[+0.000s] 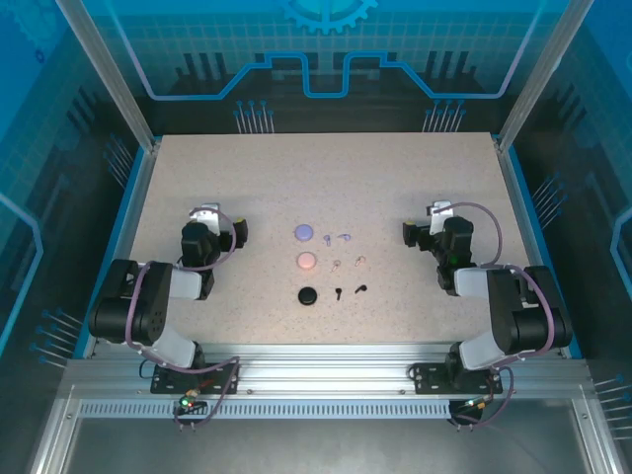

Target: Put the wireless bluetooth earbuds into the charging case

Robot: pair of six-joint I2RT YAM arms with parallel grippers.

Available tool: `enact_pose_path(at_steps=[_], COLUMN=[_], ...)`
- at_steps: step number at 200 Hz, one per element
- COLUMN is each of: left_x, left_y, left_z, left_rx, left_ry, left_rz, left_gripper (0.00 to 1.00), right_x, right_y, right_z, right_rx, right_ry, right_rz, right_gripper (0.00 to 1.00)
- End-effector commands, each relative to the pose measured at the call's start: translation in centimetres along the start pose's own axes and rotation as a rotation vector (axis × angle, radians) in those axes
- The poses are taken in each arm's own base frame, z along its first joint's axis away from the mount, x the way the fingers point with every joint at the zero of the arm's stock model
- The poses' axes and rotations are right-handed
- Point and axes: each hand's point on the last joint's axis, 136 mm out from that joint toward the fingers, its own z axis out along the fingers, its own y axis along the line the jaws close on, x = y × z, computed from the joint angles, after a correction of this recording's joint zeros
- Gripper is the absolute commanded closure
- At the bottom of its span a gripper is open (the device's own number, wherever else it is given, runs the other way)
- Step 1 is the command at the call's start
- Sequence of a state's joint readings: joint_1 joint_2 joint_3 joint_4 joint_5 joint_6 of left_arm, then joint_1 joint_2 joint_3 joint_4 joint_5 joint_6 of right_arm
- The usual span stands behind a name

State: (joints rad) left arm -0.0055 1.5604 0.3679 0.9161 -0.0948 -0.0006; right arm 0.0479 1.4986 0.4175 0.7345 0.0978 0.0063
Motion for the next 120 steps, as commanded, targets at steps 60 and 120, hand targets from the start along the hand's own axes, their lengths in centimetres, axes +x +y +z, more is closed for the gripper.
enact_pose_path(at_steps=[60, 120], left_x=[-1.01, -1.29], left_y=[-0.46, 0.25], left_z=[0.14, -0.54], left_rx=[0.026, -0.01], left_ry=[-0.02, -0.064], left_rz=[0.001, -0.017], left_gripper=[0.01, 0.01], right_x=[-0.98, -1.14], right_y=[0.39, 0.25], right_z=[0.08, 0.03], right_rx=[-0.003, -0.003], right_ry=[-0.035, -0.027], right_rz=[-0.004, 0.001], right_gripper=[0.0, 0.0])
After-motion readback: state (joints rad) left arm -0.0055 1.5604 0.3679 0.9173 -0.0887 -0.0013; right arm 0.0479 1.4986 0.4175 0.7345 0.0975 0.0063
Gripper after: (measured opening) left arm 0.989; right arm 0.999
